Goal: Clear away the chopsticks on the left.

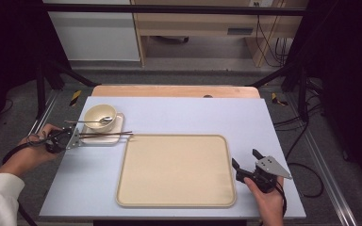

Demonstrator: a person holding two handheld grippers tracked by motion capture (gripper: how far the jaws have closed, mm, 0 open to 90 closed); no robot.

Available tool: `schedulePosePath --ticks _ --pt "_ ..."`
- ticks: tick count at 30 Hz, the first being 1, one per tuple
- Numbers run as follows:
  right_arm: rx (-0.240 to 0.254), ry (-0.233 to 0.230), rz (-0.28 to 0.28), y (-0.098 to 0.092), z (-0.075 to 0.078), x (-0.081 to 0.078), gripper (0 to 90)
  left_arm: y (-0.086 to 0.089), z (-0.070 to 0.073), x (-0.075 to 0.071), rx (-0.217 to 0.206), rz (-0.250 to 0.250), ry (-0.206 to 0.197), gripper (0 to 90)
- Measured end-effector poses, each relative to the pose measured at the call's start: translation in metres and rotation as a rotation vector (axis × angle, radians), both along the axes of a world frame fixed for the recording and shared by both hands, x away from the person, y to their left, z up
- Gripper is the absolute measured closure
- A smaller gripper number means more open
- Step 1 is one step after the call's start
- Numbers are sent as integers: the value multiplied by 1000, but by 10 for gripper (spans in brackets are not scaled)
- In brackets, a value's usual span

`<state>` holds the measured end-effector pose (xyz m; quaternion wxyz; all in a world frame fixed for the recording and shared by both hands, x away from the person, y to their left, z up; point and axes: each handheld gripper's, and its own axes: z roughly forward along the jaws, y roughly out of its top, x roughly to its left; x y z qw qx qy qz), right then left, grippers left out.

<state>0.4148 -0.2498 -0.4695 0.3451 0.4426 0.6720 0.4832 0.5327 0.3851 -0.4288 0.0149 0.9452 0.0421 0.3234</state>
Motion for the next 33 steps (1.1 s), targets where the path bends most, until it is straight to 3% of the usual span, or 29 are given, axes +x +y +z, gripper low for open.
schedulePosePath --ticks 6,20,33 --pt "-1 3 0 1 0 0 156 -5 8 -12 -27 -24 -24 838" --pt "-3 5 13 3 5 -2 159 -26 23 -31 -21 -98 -84 838" --pt "-60 34 96 24 47 -5 209 -78 35 -43 17 -213 -128 839"
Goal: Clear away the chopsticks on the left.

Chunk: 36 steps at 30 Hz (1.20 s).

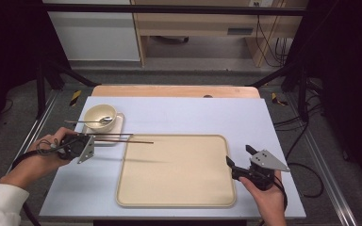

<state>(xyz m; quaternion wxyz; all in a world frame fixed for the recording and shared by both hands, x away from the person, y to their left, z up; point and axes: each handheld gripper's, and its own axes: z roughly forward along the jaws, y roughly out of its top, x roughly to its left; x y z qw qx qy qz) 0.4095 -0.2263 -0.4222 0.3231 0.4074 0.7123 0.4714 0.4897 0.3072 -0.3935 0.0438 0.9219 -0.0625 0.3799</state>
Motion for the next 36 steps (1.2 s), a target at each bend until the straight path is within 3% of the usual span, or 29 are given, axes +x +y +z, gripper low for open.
schedulePosePath --ticks 6,15,23,36 --pt "-44 51 54 12 27 3 290 -23 1 -2 10 -38 -13 839" --pt "-115 156 194 40 64 16 419 -54 5 -10 31 -109 -26 838" --pt "-157 216 277 68 79 29 470 -65 4 -13 39 -146 -43 838" --pt "-208 265 385 110 91 38 499 -79 5 -16 38 -186 -57 839"
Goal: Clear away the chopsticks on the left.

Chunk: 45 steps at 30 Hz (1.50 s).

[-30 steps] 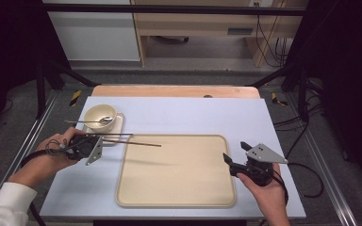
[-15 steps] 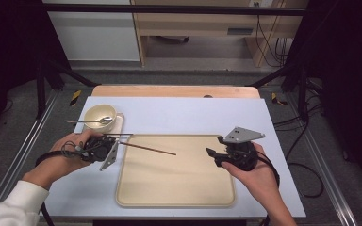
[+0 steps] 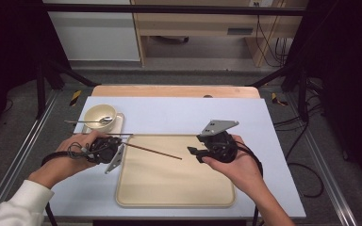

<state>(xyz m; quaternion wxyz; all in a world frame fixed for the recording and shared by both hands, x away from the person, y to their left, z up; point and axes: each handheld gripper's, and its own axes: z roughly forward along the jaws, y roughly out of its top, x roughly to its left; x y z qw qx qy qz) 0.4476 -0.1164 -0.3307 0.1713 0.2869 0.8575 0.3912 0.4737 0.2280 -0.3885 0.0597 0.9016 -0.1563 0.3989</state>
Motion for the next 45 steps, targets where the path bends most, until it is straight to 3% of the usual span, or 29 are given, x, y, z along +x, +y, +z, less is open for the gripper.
schedulePosePath --ticks 8,22,32,45 --pt "-19 32 58 21 1 3 530 -8 1 -4 10 -23 -22 839" --pt "-45 84 110 49 5 11 549 -13 -1 -8 8 -40 -35 839" --pt "-83 121 158 73 3 16 553 -12 -4 -11 -2 -43 -38 839" --pt "-97 197 197 97 -6 23 552 -6 -8 -17 -17 -46 -56 839"
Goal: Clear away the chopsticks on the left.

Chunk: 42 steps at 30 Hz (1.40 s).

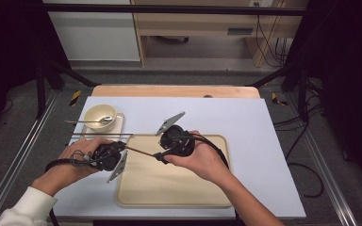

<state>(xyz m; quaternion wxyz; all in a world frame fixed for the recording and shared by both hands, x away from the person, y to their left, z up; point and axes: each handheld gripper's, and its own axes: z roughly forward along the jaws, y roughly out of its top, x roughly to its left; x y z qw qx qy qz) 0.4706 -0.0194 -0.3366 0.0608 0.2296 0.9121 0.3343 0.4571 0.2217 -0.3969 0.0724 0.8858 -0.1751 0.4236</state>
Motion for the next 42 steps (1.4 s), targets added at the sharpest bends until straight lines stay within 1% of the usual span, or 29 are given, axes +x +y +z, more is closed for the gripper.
schedulePosePath --ticks 3,5,7,8,9,10,17,22,23,25,26,27,28,30,31,33,34,35,36,37,38,39,40,41,42 --pt "-15 19 9 8 -5 2 551 0 -3 -1 -15 0 0 839" --pt "-30 20 11 13 -10 4 552 0 -3 -2 -10 -8 -11 839" --pt "-41 28 6 19 -15 8 554 -1 -6 -3 -41 -15 1 839" --pt "-45 28 12 20 -17 10 558 -2 -7 -4 -37 -13 1 839" --pt "-51 38 14 23 -19 12 569 -3 -6 -4 -21 -16 -4 839" --pt "-50 43 17 25 -21 13 576 -4 -6 -5 -15 -21 -8 839" --pt "-84 83 35 37 -31 15 652 -7 -8 -7 -19 -30 -11 839" --pt "-107 85 57 42 -38 17 733 -10 -9 -9 -17 -42 -17 839" --pt "-106 89 52 43 -39 16 748 -10 -9 -9 -23 -41 -12 839" --pt "-110 89 55 43 -41 17 782 -10 -9 -9 -20 -46 -15 839" --pt "-112 89 56 44 -42 17 797 -10 -10 -10 -21 -43 -9 839" --pt "-110 88 55 44 -42 17 821 -10 -10 -10 -14 -47 -14 839" --pt "-110 87 57 44 -43 17 840 -10 -10 -10 -19 -48 -14 839" --pt "-107 96 53 44 -43 16 846 -9 -11 -10 -22 -47 -10 838" --pt "-109 93 63 43 -44 17 847 -9 -11 -10 -26 -47 -8 837" --pt "-110 95 61 44 -44 16 849 -9 -12 -10 -37 -45 -1 832" --pt "-114 97 61 43 -44 15 849 -8 -11 -10 -32 -32 5 818" --pt "-115 96 58 43 -45 15 849 -6 -12 -9 -61 -23 8 767" --pt "-118 95 52 42 -46 15 849 -5 -12 -9 -65 -11 -1 731" --pt "-123 95 46 42 -47 15 849 -2 -13 -9 -134 21 15 685" --pt "-122 97 31 40 -49 15 849 0 -11 -8 -151 41 17 629" --pt "-123 99 24 39 -51 16 849 4 -11 -7 -201 62 23 595" --pt "-126 101 13 38 -53 16 849 9 -9 -6 -248 103 24 560" --pt "-128 104 -4 36 -56 18 848 14 -9 -6 -298 132 42 524" --pt "-124 110 -22 36 -59 18 849 18 -8 -5 -351 158 50 498"
